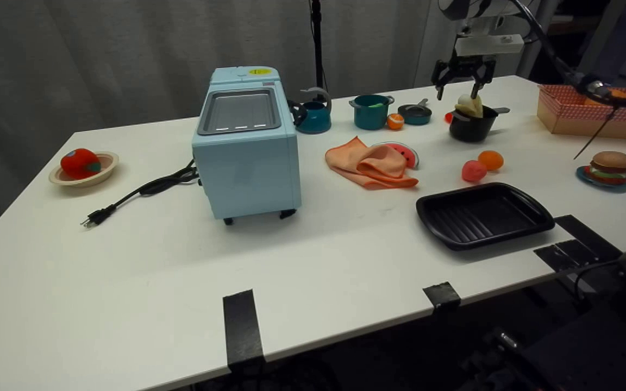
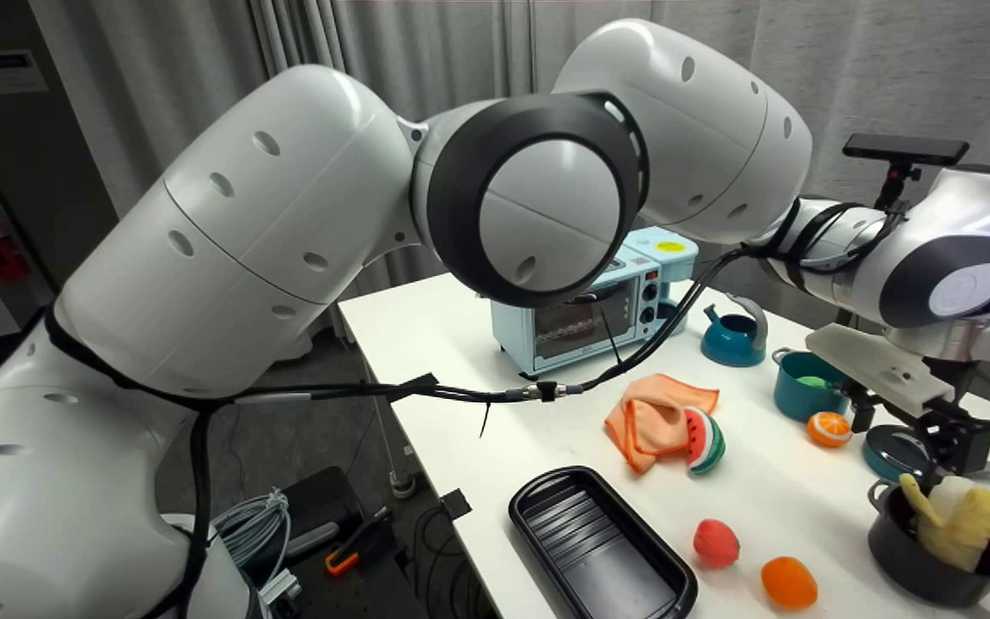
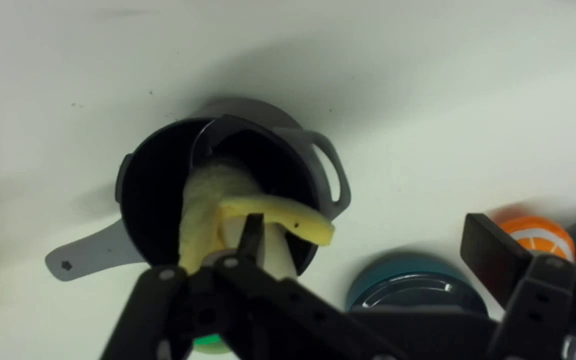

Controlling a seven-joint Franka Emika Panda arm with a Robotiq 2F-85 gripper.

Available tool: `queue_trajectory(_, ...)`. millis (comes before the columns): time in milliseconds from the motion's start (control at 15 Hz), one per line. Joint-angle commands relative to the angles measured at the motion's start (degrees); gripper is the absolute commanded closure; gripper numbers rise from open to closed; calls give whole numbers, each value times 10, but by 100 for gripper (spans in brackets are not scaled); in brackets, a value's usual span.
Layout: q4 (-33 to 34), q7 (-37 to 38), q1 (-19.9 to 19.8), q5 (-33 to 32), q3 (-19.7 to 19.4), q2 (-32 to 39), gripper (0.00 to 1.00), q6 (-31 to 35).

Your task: Put the banana plush toy in the black pot then put the strawberry plush toy on the black tray

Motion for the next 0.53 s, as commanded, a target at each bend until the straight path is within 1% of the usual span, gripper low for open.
queue_trajectory(0,-56,-66,-8,6,24,-53,0,-45)
queue_trajectory(200,-89,-95,1,8,26,-71,0,-71)
queue_trajectory(467,-158,-109,14,2,27,-90,0,-56)
